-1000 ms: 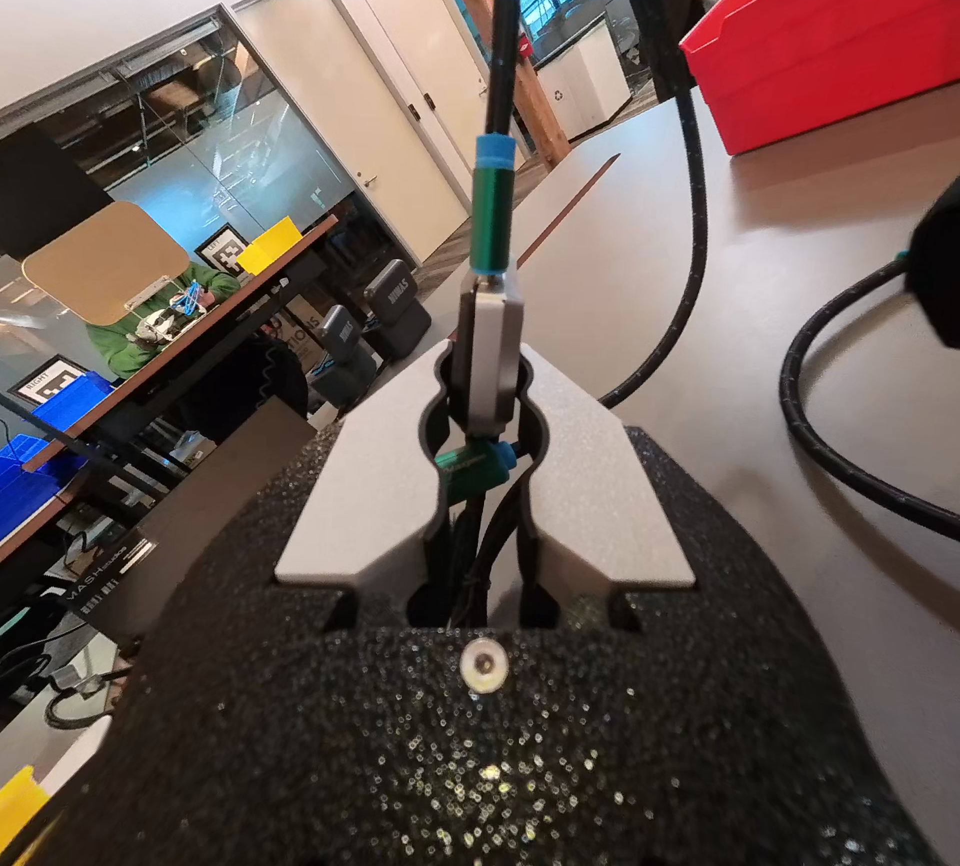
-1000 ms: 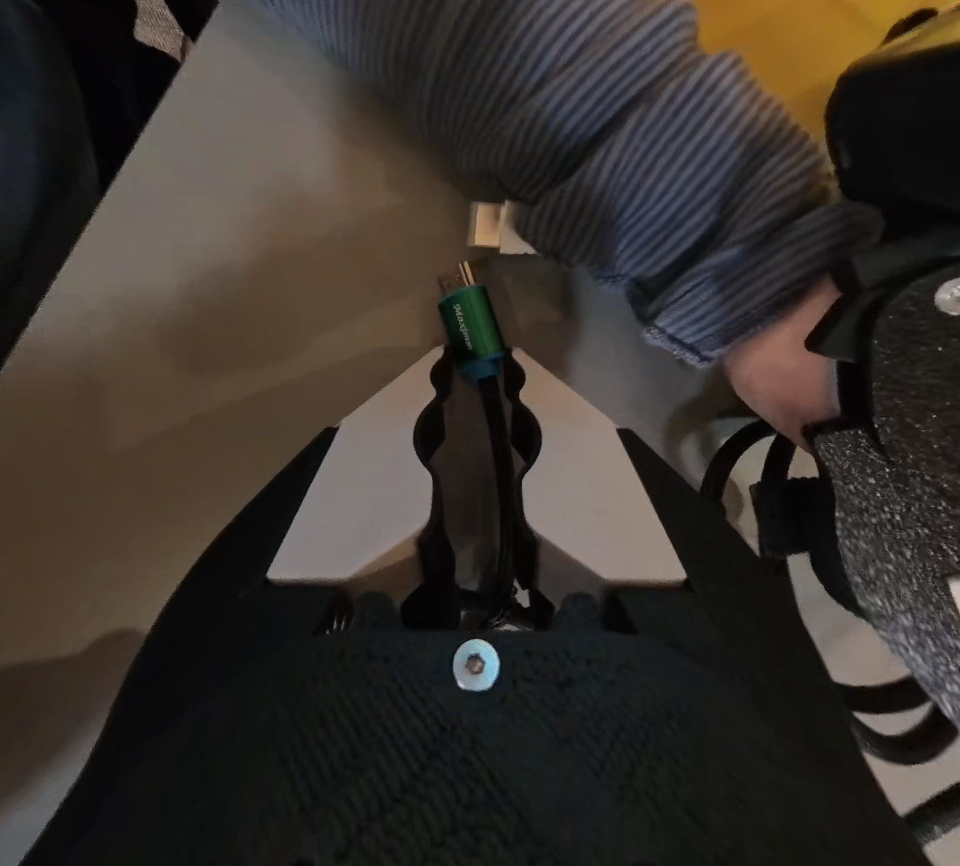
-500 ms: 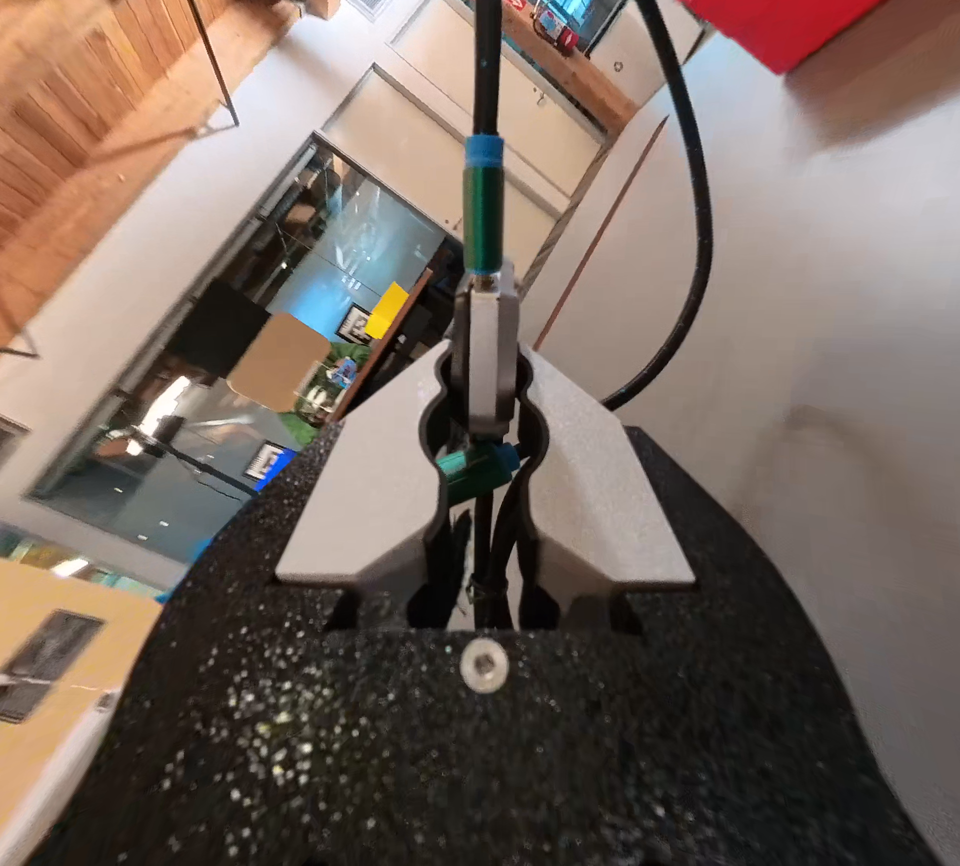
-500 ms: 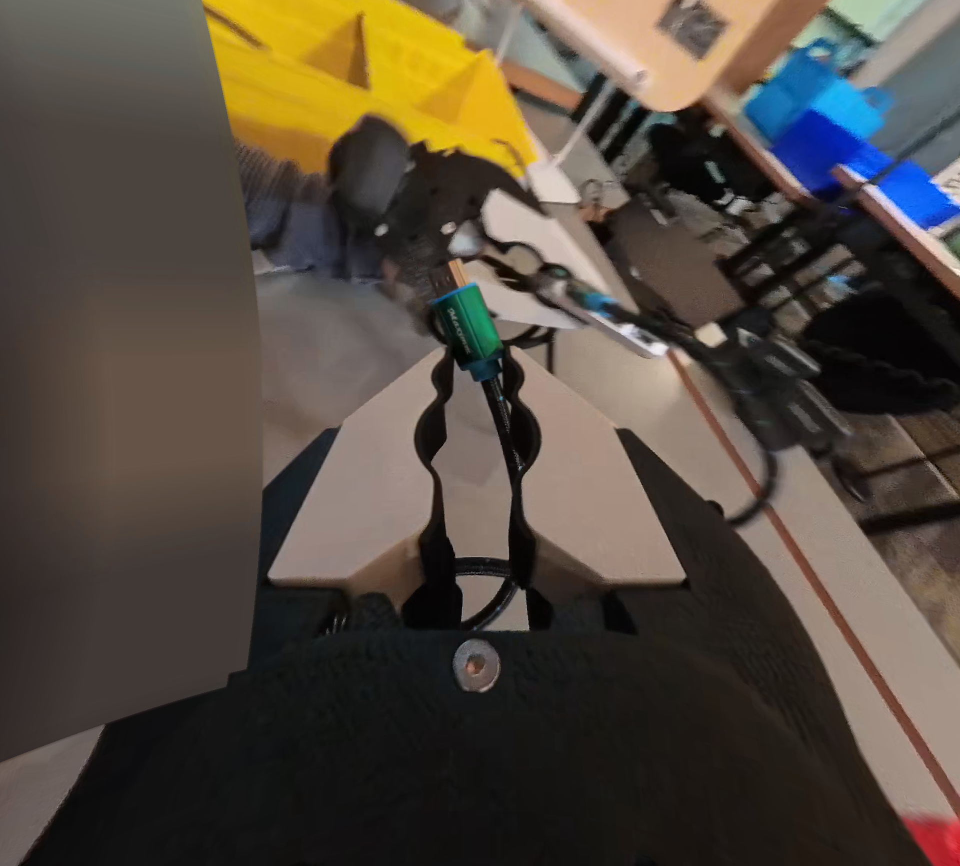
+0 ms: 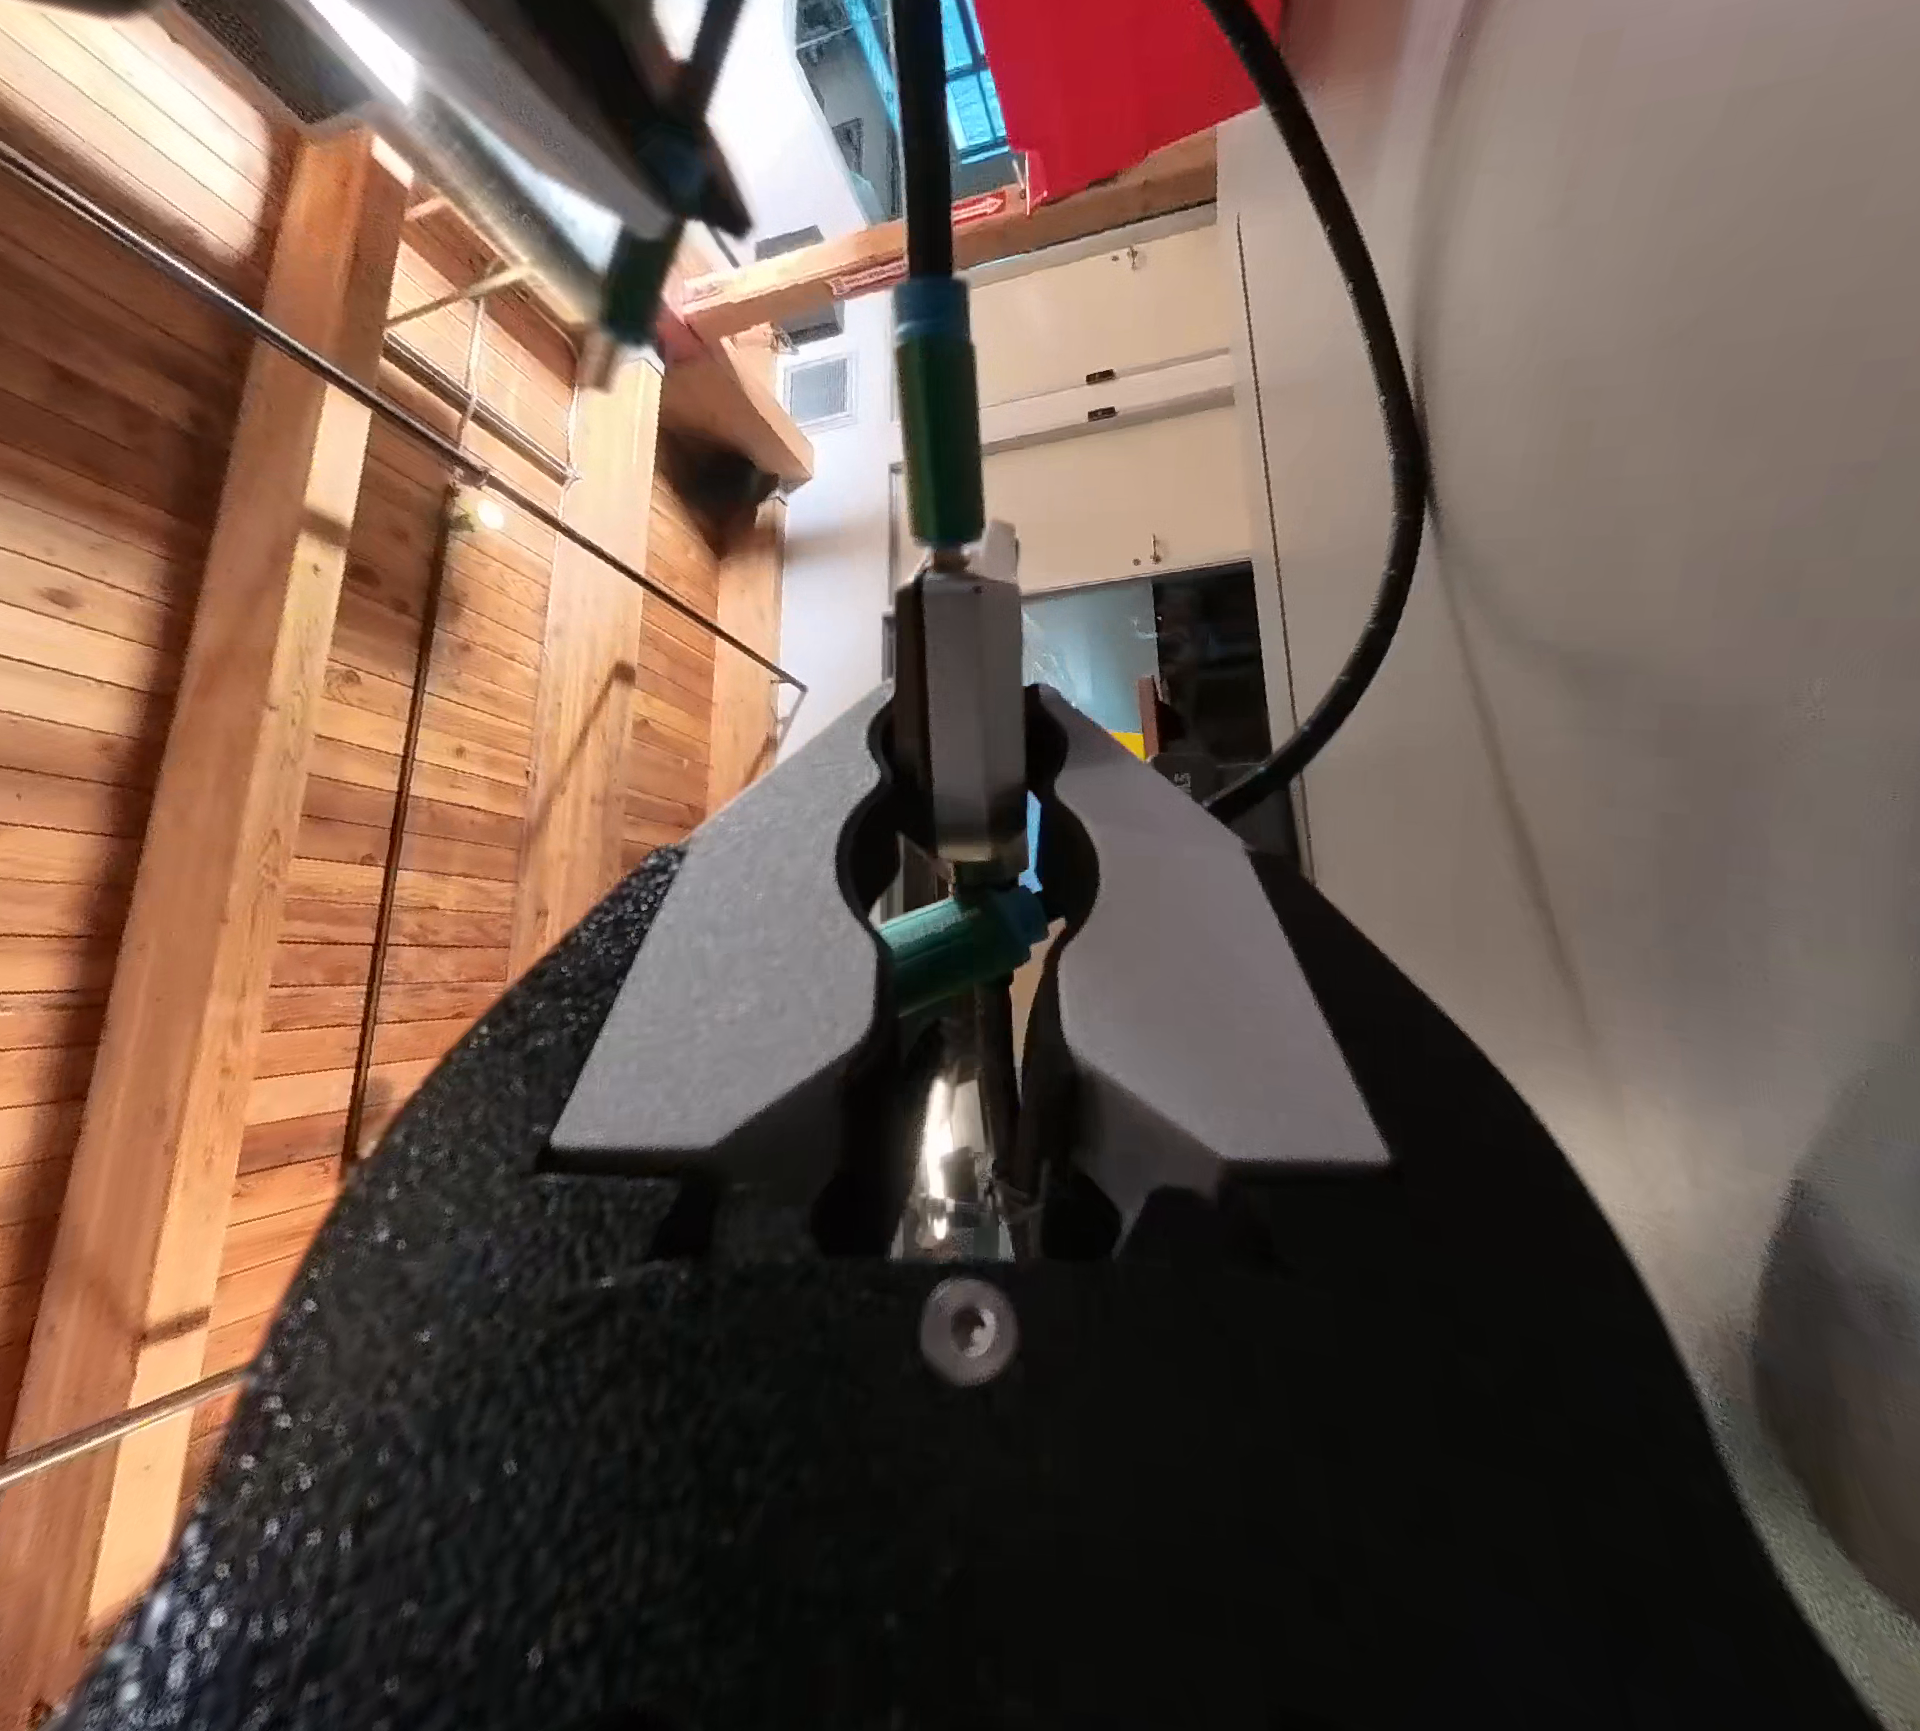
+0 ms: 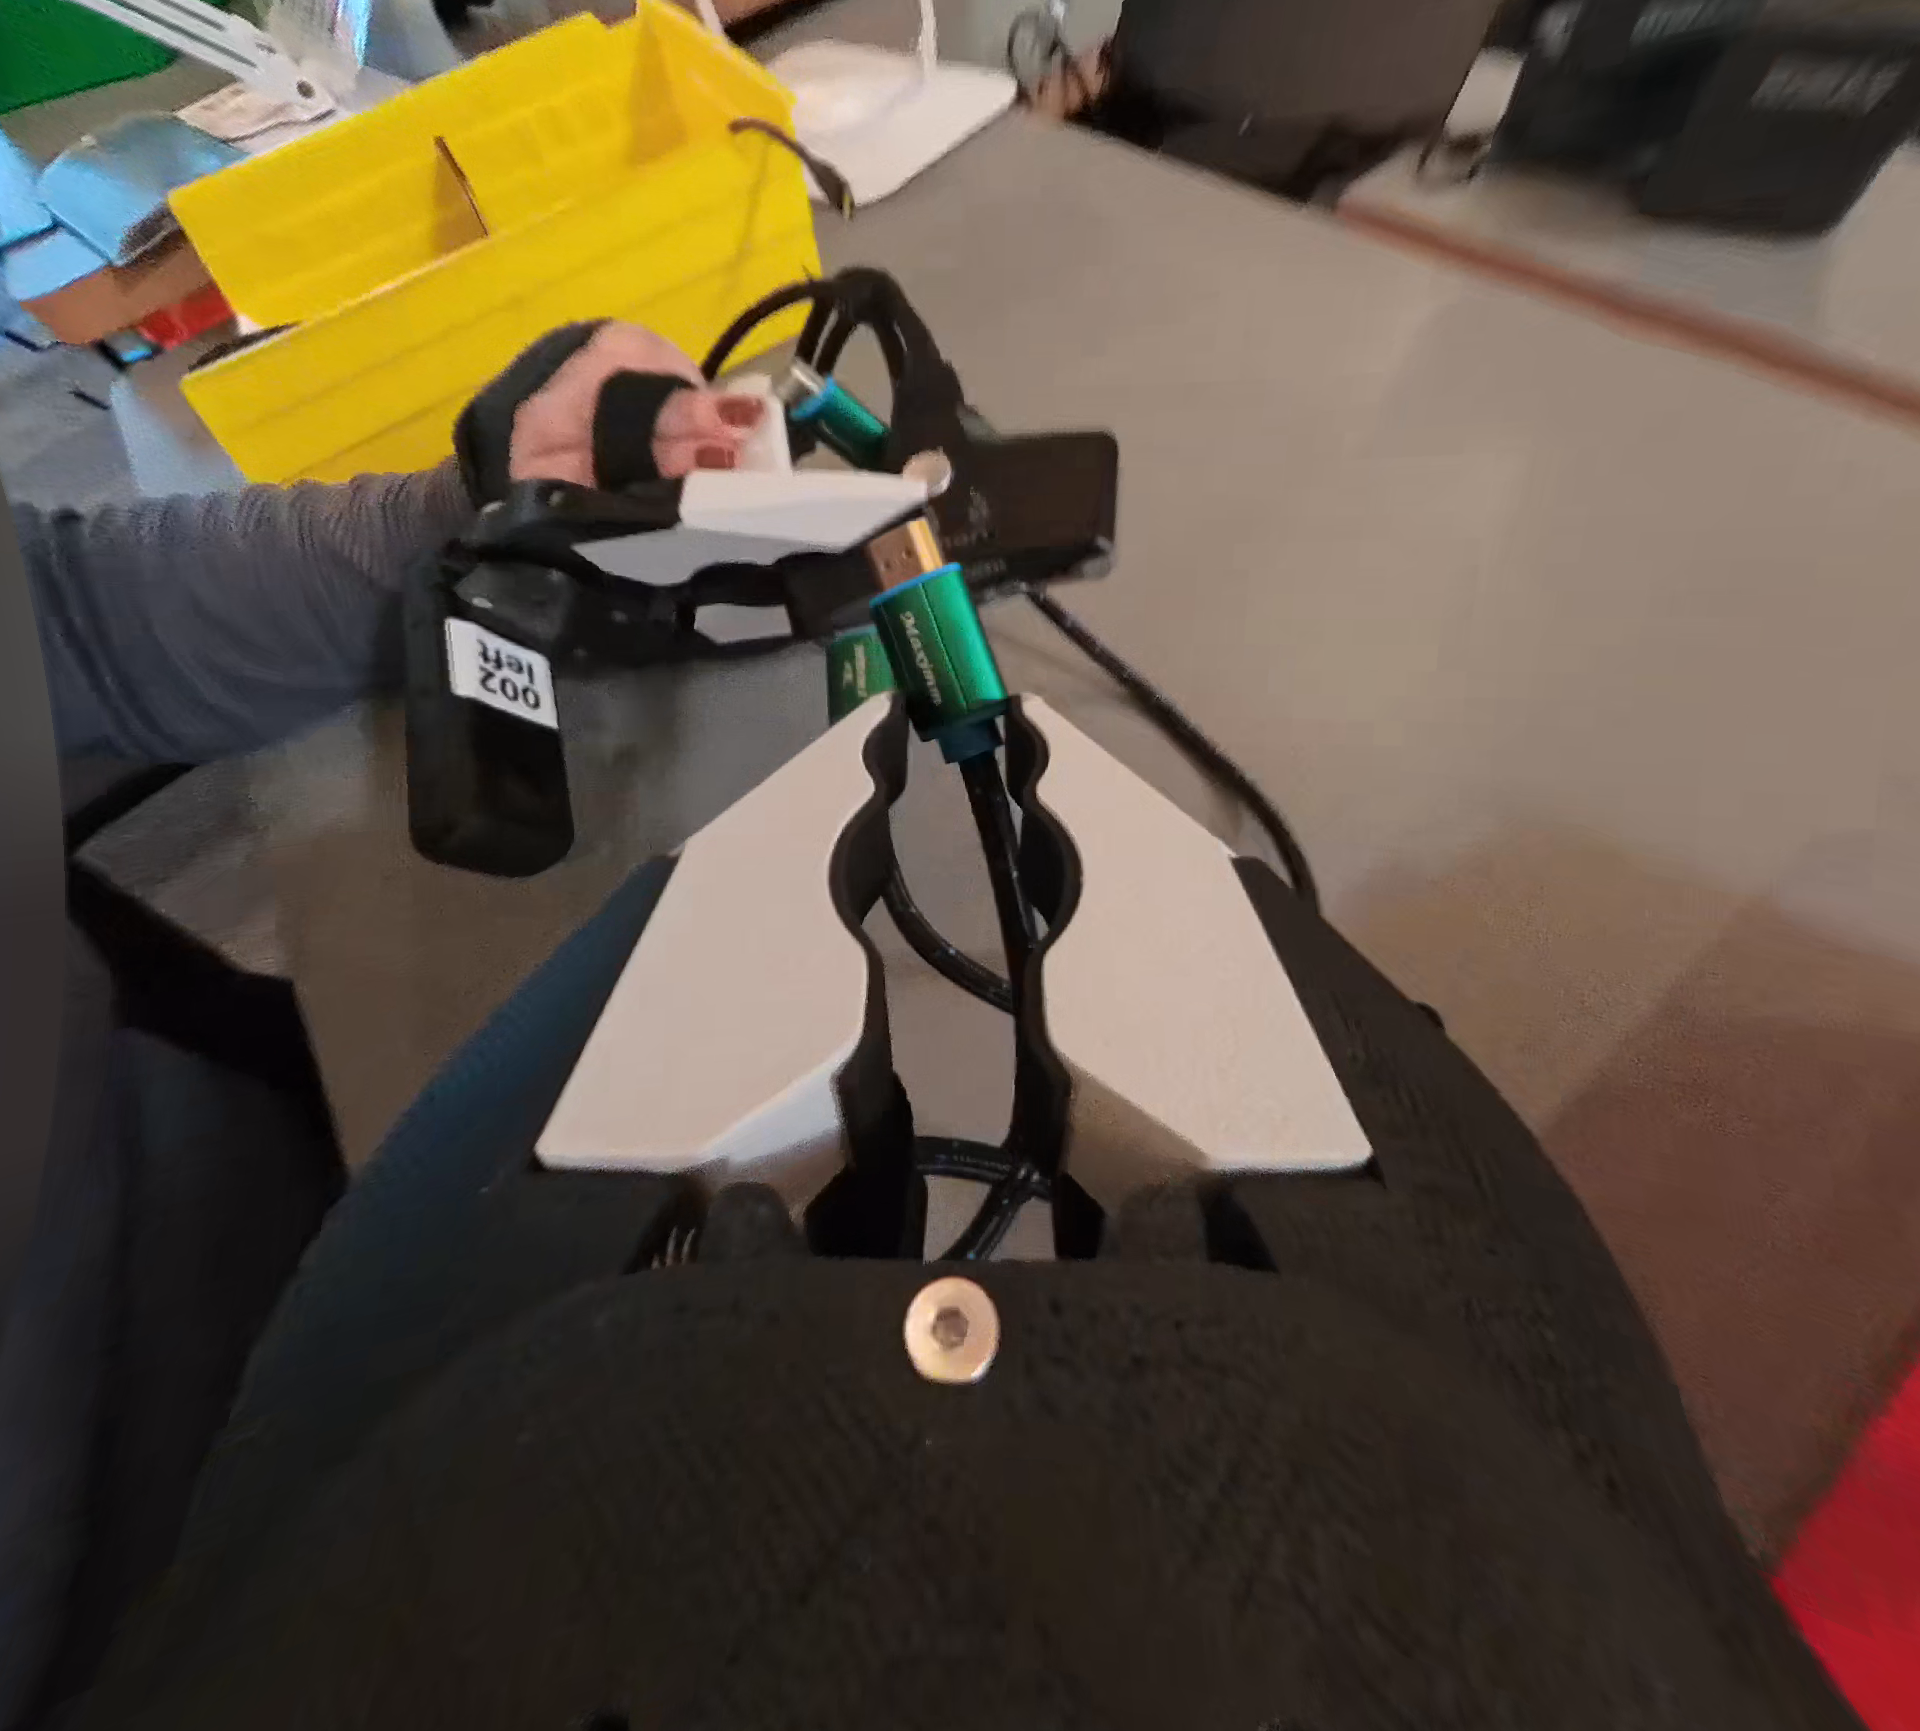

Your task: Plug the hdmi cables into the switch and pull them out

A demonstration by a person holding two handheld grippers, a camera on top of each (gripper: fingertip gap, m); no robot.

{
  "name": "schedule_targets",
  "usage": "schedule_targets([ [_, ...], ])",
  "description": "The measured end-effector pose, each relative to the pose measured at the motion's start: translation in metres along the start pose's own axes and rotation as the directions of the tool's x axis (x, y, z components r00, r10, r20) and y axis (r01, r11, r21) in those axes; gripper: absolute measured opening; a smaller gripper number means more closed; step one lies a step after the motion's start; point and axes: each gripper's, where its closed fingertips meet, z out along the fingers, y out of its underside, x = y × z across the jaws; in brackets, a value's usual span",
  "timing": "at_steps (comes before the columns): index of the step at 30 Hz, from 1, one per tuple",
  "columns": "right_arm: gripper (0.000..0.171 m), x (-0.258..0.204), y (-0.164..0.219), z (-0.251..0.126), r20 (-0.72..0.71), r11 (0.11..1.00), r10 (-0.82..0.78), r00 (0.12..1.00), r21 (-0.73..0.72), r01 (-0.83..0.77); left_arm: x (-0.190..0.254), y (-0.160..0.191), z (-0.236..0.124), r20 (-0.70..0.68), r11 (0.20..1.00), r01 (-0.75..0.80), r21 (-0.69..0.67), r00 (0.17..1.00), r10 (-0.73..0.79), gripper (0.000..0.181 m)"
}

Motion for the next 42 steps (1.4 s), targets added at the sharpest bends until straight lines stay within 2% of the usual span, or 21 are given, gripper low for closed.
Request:
schedule_targets([
  [5, 0.017, 0.008, 0.022, 0.018, 0.082, 0.992, 0.119, 0.99, -0.055, -0.115, 0.001, 0.0, -0.001, -0.011, 0.999, 0.034, 0.01, 0.999, -0.034, 0.018],
  [9, 0.017, 0.012, 0.023, 0.022, 0.063, 0.994, 0.102, 0.993, -0.044, -0.099, 0.001, 0.001, -0.001, -0.02, 0.998, 0.059, 0.01, 0.998, -0.059, 0.018],
  [13, 0.017, 0.019, 0.014, 0.018, -0.094, 0.995, -0.093, 0.991, -0.046, 0.089, 0.0, 0.004, -0.001, -0.037, 0.991, 0.132, 0.009, 0.991, -0.132, 0.018],
  [15, 0.016, 0.024, 0.001, 0.007, -0.213, 0.975, -0.223, 0.951, -0.05, 0.217, -0.001, 0.005, -0.001, -0.063, 0.974, 0.227, 0.022, 0.972, -0.225, 0.018],
  [17, 0.016, 0.029, -0.017, -0.012, -0.35, 0.937, -0.342, 0.872, -0.058, 0.344, -0.002, 0.006, -0.002, -0.117, 0.934, 0.355, 0.033, 0.93, -0.349, 0.018],
  [19, 0.016, 0.026, -0.037, -0.034, -0.458, 0.878, -0.45, 0.767, -0.067, 0.474, -0.004, 0.011, -0.002, -0.177, 0.85, 0.526, 0.017, 0.838, -0.516, 0.018],
  [21, 0.016, 0.008, -0.057, -0.052, -0.515, 0.797, -0.542, 0.664, -0.066, 0.6, -0.006, 0.02, 0.0, -0.231, 0.718, 0.695, -0.03, 0.694, -0.682, 0.018],
  [25, 0.016, -0.046, -0.067, -0.053, -0.464, 0.579, -0.75, 0.473, -0.114, 0.807, -0.003, 0.031, 0.004, -0.348, 0.407, 0.899, -0.161, 0.334, -0.876, 0.018],
  [27, 0.015, -0.052, -0.057, -0.04, -0.423, 0.475, -0.835, 0.353, -0.227, 0.85, 0.0, 0.029, 0.002, -0.422, 0.318, 0.916, -0.242, 0.196, -0.885, 0.019],
  [29, 0.015, -0.041, -0.047, -0.027, -0.397, 0.36, -0.896, 0.2, -0.383, 0.851, 0.001, 0.023, -0.003, -0.484, 0.275, 0.906, -0.323, 0.091, -0.87, 0.018],
  [32, 0.015, -0.019, -0.034, -0.005, -0.351, 0.252, -0.935, 0.058, -0.538, 0.804, 0.009, 0.011, -0.016, -0.56, 0.248, 0.838, -0.486, -0.08, -0.825, 0.018],
  [38, 0.014, 0.01, -0.008, 0.032, -0.208, 0.051, -0.968, -0.142, -0.714, 0.698, 0.023, 0.002, -0.028, -0.582, 0.254, 0.763, -0.594, -0.189, -0.791, 0.018],
  [40, 0.013, 0.014, 0.002, 0.04, -0.168, 0.016, -0.975, -0.147, -0.709, 0.705, 0.023, -0.005, -0.036, -0.62, 0.277, 0.75, -0.6, -0.218, -0.753, 0.018],
  [42, 0.013, 0.007, 0.014, 0.049, -0.135, 0.03, -0.988, -0.075, -0.643, 0.765, 0.027, -0.008, -0.043, -0.647, 0.321, 0.727, -0.607, -0.217, -0.731, 0.019],
])
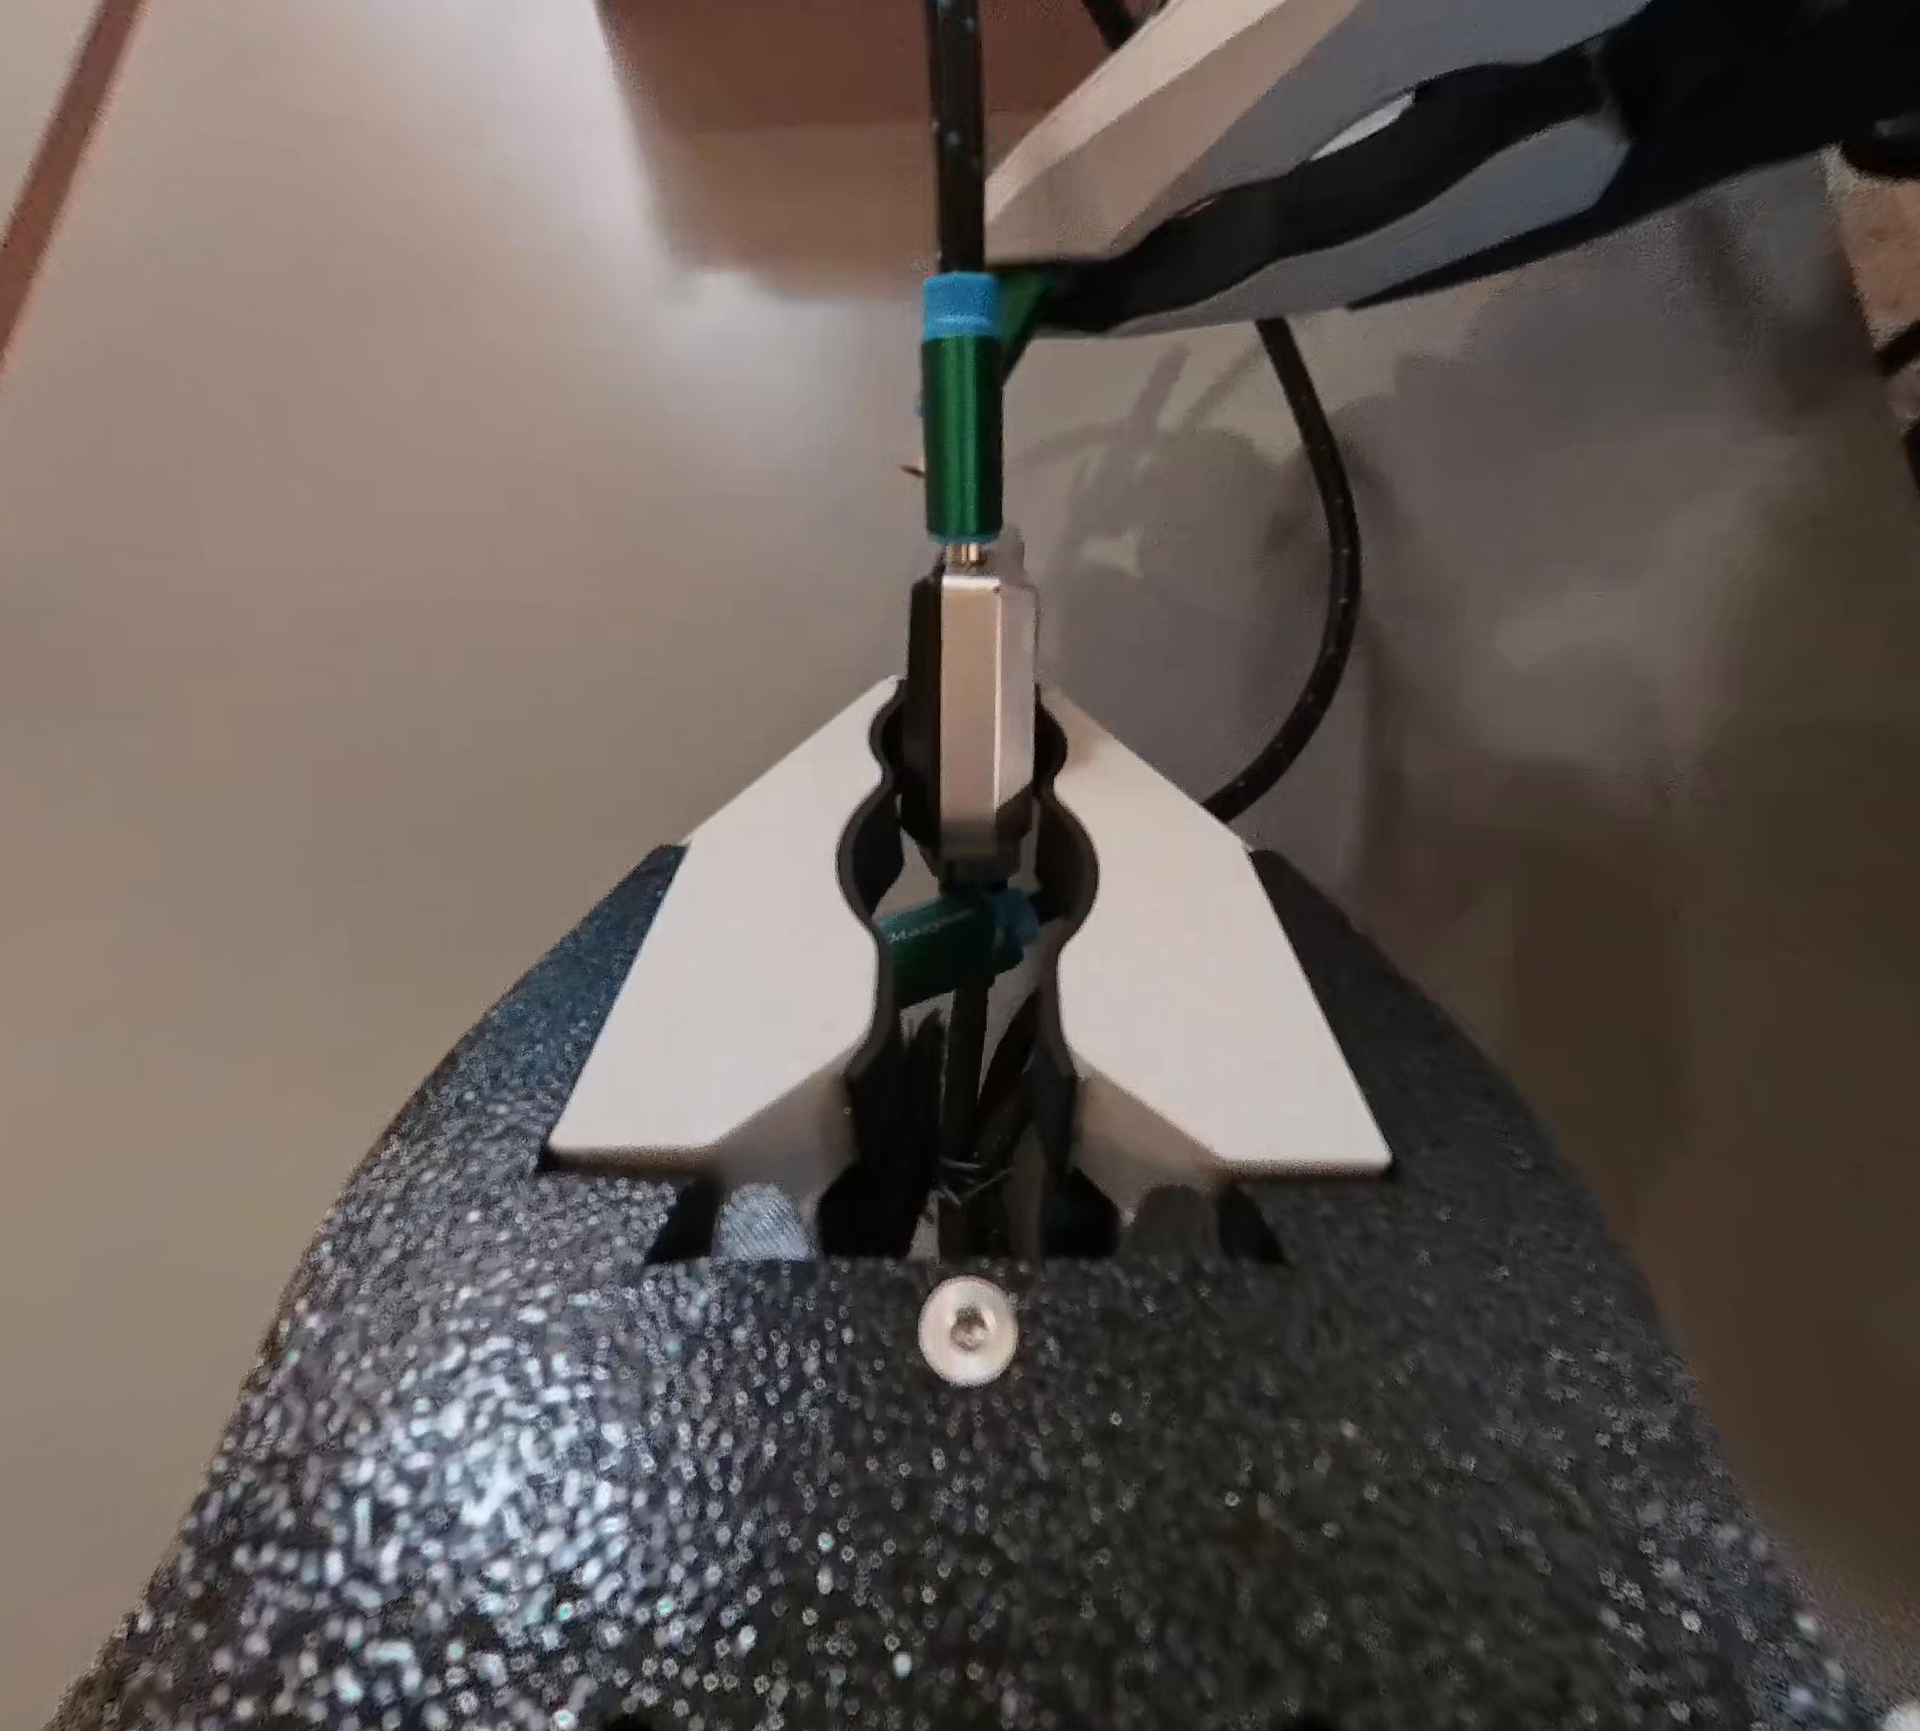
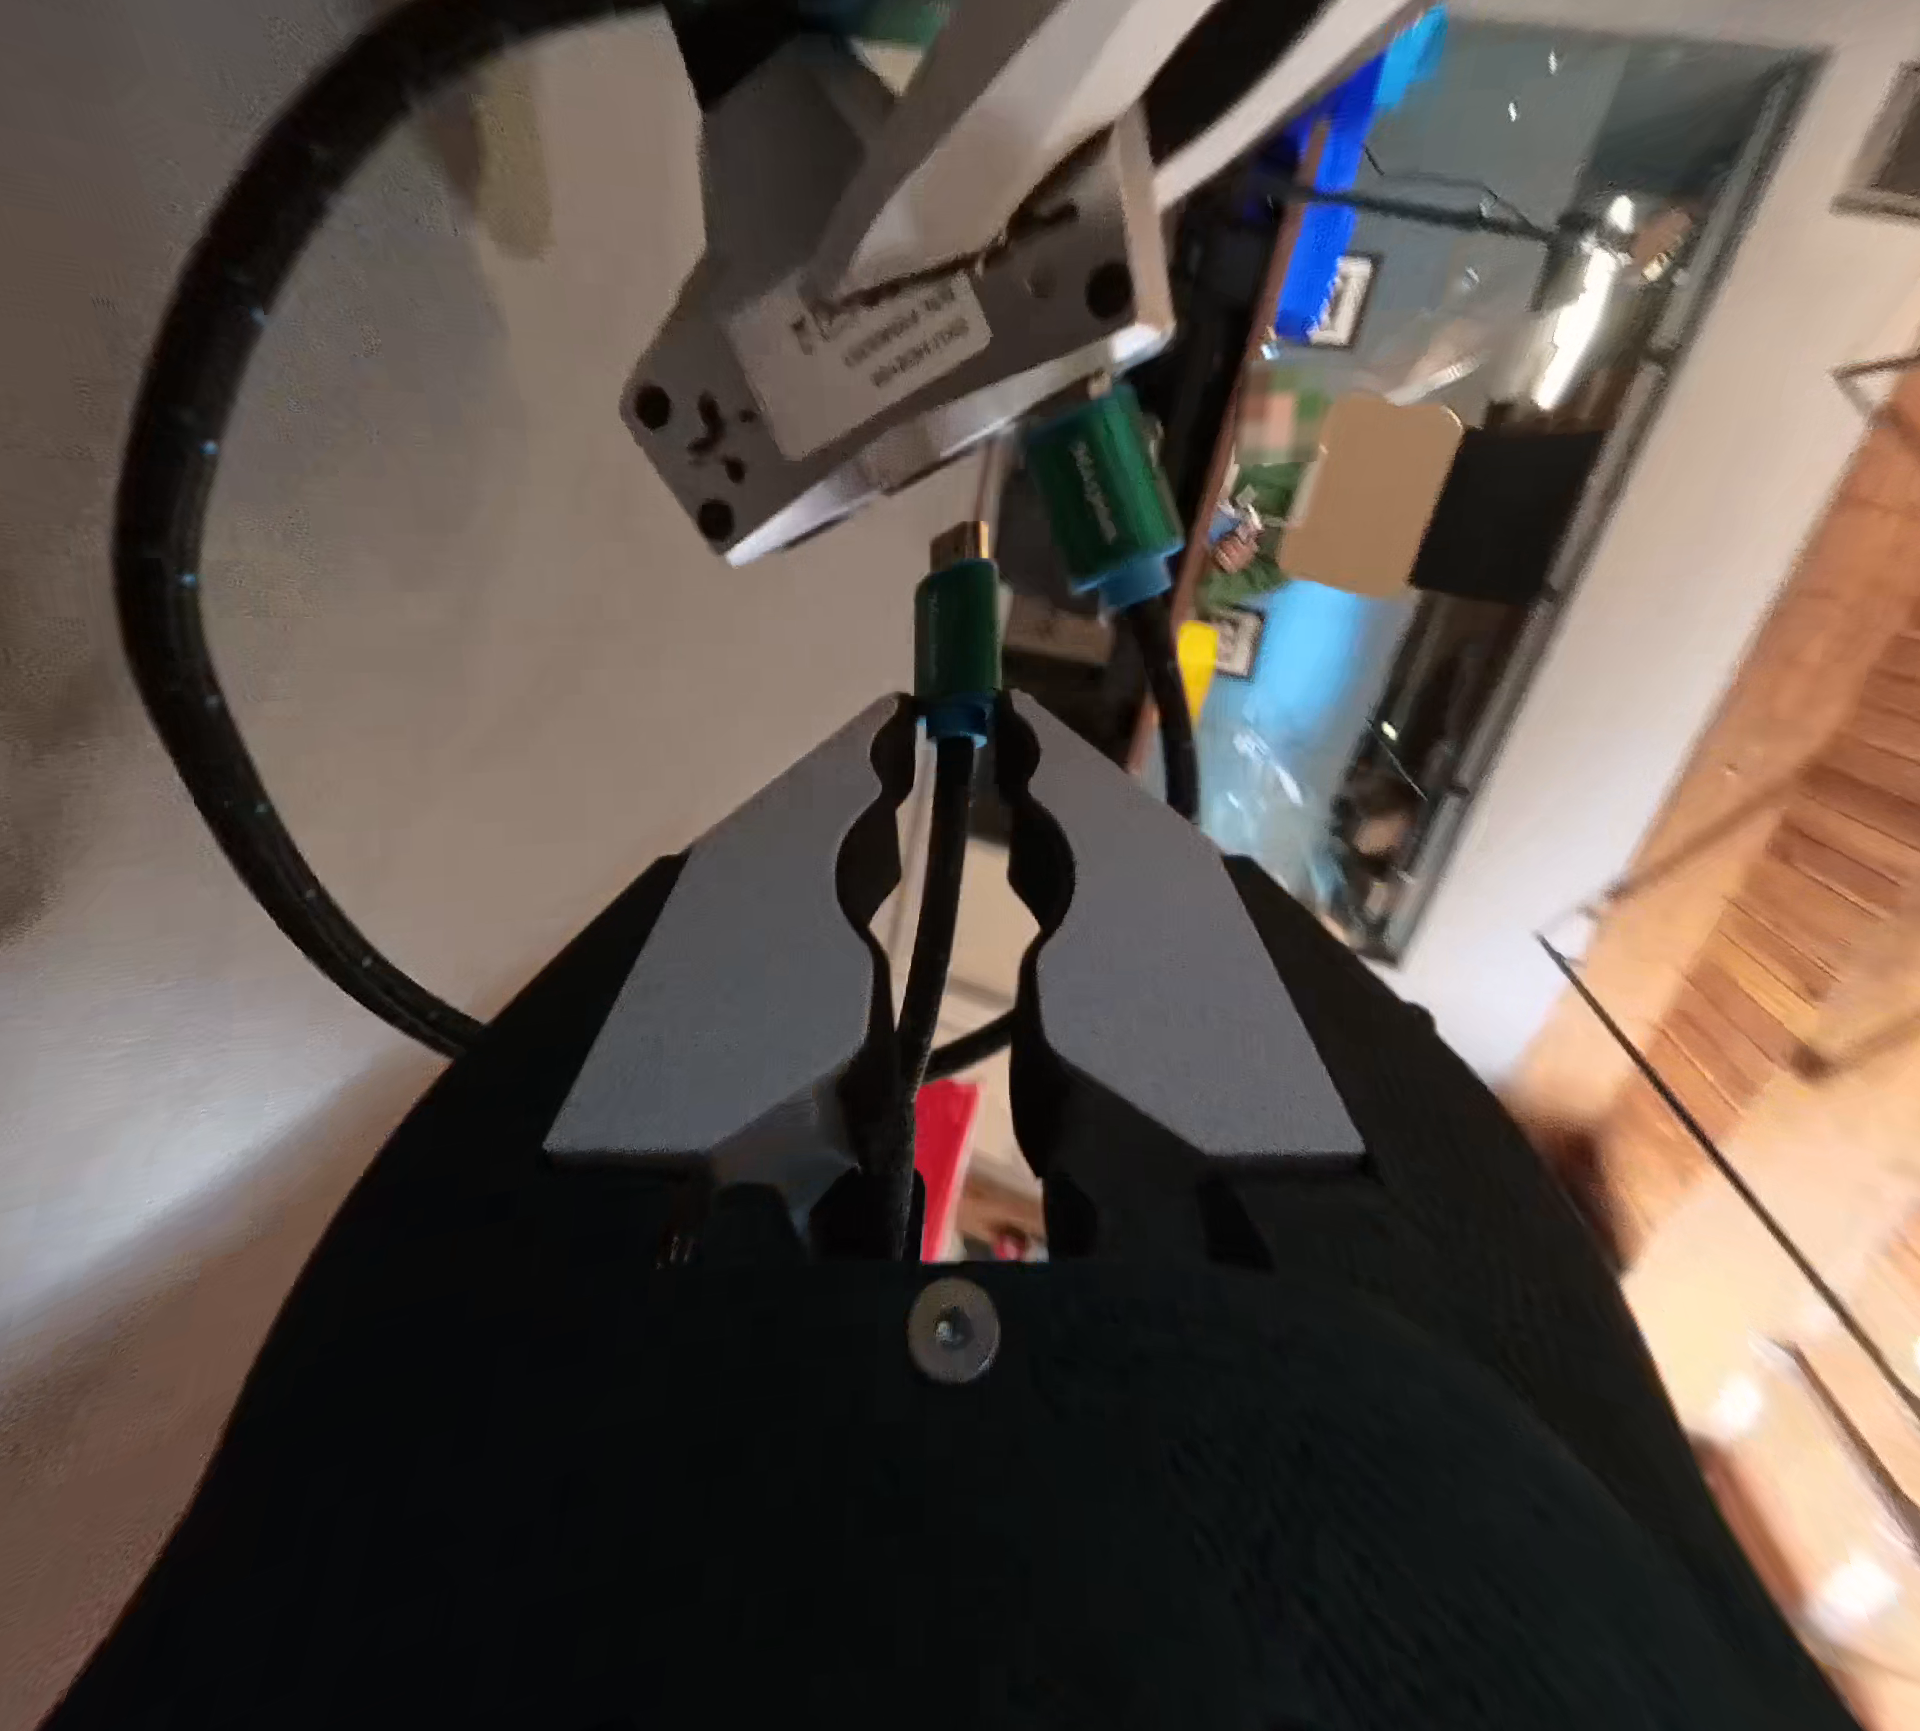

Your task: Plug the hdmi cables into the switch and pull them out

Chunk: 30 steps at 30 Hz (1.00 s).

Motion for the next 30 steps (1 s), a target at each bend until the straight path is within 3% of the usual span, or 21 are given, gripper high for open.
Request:
schedule_targets([
  [5, 0.013, -0.011, -0.028, -0.017, 0.198, 0.956, 0.174, 0.965, 0.201, -0.213, 0.012, 0.014, 0.003, -0.067, 0.996, -0.048, -0.078, 0.997, 0.042, 0.019],
  [12, 0.013, -0.027, -0.027, -0.015, 0.261, 0.968, 0.134, 0.956, 0.173, -0.183, 0.022, 0.016, -0.001, -0.128, 0.995, -0.062, -0.083, 0.99, 0.051, 0.019],
  [21, 0.012, -0.031, -0.032, -0.027, 0.37, 0.937, 0.182, 0.911, 0.215, -0.275, 0.029, 0.016, -0.001, -0.143, 0.986, -0.142, -0.085, 0.981, 0.129, 0.019],
  [30, 0.013, -0.029, -0.032, -0.029, 0.335, 0.961, 0.14, 0.932, 0.183, -0.21, 0.031, 0.015, 0.0, -0.117, 0.975, -0.181, -0.127, 0.979, 0.167, 0.019],
])
